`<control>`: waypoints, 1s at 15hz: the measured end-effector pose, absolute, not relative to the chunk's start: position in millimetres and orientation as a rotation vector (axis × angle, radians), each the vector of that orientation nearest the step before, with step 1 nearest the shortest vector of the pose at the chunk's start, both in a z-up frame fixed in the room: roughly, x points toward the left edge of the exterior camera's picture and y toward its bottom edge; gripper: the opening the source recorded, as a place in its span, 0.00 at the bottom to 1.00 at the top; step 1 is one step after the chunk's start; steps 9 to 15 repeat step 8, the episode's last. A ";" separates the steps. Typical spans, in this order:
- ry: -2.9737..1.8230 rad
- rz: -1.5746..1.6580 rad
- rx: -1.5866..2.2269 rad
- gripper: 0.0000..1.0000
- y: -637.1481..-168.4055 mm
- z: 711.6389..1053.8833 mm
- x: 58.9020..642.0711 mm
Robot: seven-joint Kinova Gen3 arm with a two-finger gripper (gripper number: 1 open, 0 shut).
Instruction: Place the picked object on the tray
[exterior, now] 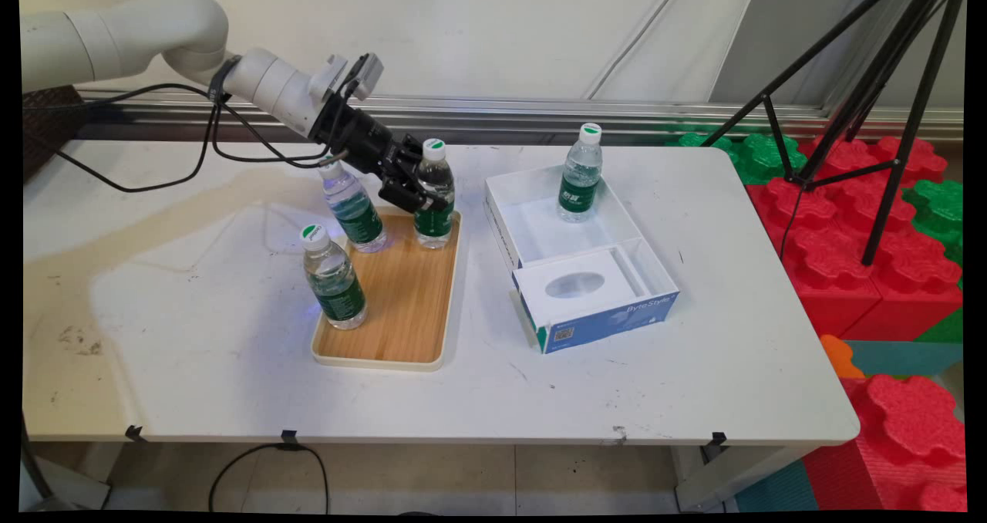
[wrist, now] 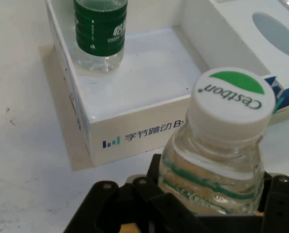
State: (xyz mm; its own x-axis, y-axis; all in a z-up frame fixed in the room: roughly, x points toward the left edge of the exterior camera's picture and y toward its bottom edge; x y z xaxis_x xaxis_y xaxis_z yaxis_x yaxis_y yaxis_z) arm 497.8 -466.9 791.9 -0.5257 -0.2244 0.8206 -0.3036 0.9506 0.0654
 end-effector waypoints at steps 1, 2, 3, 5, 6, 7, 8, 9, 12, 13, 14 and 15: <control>-2.144 0.106 0.367 0.00 -466.9 790.1 497.5; -2.144 0.108 0.361 0.00 -466.7 788.1 497.2; -2.144 0.110 0.357 0.00 -466.5 786.8 497.1; -2.142 0.113 0.346 0.00 -466.2 783.4 496.3; -2.139 0.115 0.341 1.00 -466.1 782.1 495.9; -2.138 0.116 0.335 1.00 -465.8 780.6 495.5; -2.138 0.116 0.332 1.00 -465.7 779.5 495.0; -2.138 0.116 0.332 1.00 -465.7 779.5 495.0; -2.138 0.116 0.332 1.00 -465.7 779.5 495.0; -2.138 0.116 0.332 1.00 -465.7 779.5 495.0; -2.138 0.116 0.332 1.00 -465.7 779.5 495.0; -2.138 0.116 0.332 1.00 -465.7 779.5 495.0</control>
